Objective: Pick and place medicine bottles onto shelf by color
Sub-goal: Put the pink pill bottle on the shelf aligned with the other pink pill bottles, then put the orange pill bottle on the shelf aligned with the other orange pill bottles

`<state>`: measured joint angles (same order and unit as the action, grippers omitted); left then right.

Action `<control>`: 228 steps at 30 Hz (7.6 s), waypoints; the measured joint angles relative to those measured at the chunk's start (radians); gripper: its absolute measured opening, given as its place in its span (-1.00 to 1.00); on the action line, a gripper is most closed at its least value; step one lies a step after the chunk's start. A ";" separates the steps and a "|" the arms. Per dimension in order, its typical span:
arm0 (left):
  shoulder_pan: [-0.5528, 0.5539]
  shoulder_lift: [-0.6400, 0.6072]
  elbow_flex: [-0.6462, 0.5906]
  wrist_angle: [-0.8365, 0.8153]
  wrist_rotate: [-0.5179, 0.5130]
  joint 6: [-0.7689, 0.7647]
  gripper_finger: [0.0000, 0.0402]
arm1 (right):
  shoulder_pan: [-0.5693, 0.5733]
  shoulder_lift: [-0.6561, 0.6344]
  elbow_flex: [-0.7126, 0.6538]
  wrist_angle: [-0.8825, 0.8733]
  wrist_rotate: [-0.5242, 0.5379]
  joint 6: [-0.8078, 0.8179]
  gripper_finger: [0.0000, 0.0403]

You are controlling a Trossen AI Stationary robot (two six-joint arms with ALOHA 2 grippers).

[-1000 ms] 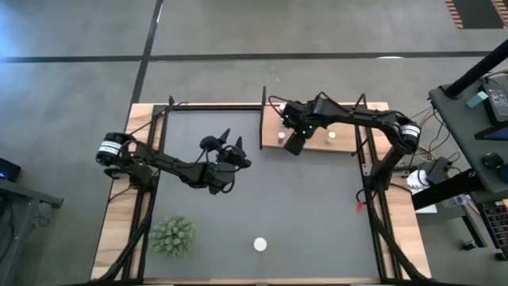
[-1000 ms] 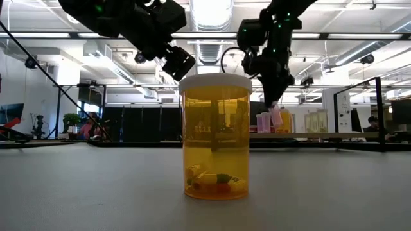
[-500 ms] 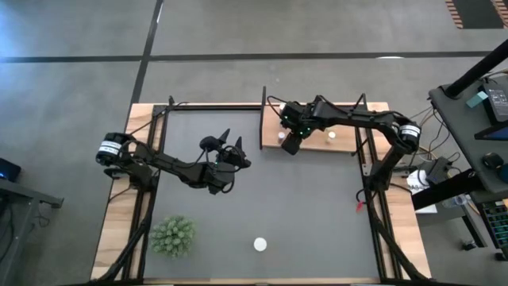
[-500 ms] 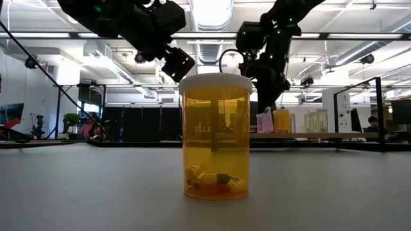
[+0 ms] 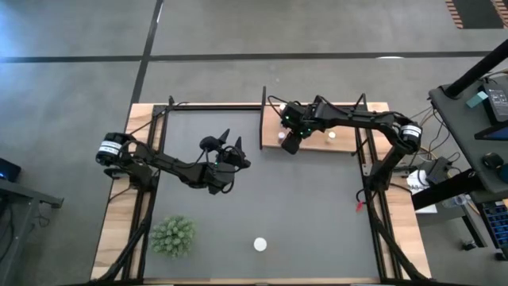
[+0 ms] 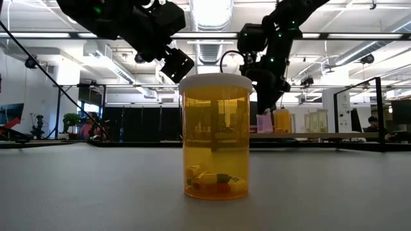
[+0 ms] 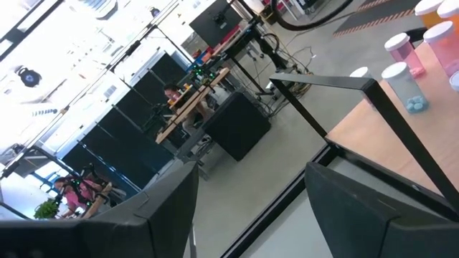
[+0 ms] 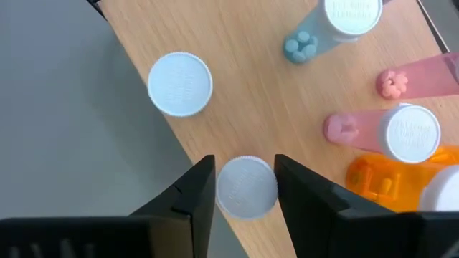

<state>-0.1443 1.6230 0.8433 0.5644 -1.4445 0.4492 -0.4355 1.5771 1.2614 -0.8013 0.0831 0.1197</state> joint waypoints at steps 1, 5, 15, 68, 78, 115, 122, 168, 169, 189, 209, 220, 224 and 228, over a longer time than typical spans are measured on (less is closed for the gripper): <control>0.000 0.000 0.000 0.000 0.000 0.000 0.20 | 0.000 -0.002 -0.001 -0.001 0.000 0.002 -0.34; 0.000 0.000 0.000 0.000 0.000 0.000 0.20 | 0.000 -0.009 -0.003 -0.008 -0.004 0.001 -0.33; 0.000 0.000 0.000 0.000 0.000 0.000 0.20 | 0.000 -0.040 -0.003 -0.015 -0.004 -0.003 -0.32; -0.001 0.000 0.025 0.003 0.000 0.000 0.20 | 0.301 -0.362 -0.173 0.116 -0.154 0.115 -0.32; -0.022 -0.002 0.056 0.002 -0.025 0.003 0.20 | 0.642 -0.417 -0.343 0.524 -0.127 0.236 -0.32; -0.058 -1.287 -0.727 -0.152 1.203 -0.314 0.20 | 0.723 -0.363 -0.368 0.608 0.105 0.210 -0.32; -0.057 -1.314 -0.835 0.001 0.908 -0.313 0.20 | 0.723 -0.284 -0.369 0.654 0.104 0.163 -0.32; -0.057 -1.098 -0.838 -0.005 0.684 -0.311 0.20 | 0.616 -0.214 -0.252 0.729 0.153 -0.005 0.09; -0.057 -1.092 -0.838 -0.005 0.684 -0.311 0.20 | 0.611 -0.214 -0.253 0.726 0.153 0.014 0.09; -0.058 -1.202 -0.839 -0.013 0.686 -0.311 0.20 | 0.616 -0.138 -0.256 0.772 0.152 0.281 0.09; -0.058 -1.582 -0.839 -0.013 0.683 -0.311 0.20 | 0.713 0.139 -0.042 0.728 0.152 0.263 0.09; -0.058 -1.577 -0.839 -0.013 0.684 -0.311 0.20 | 0.738 0.137 -0.026 0.710 0.153 0.400 0.09; -0.058 -1.557 -0.839 -0.013 0.684 -0.311 0.20 | 0.747 0.151 -0.026 0.715 0.173 0.529 0.09; -0.058 -1.538 -0.839 -0.012 0.684 -0.311 0.20 | 0.772 0.178 -0.028 0.711 0.271 0.611 0.09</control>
<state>-0.2024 0.0854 0.0040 0.5525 -0.7605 0.1379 0.3365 1.7553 1.2339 -0.0899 0.3541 0.7308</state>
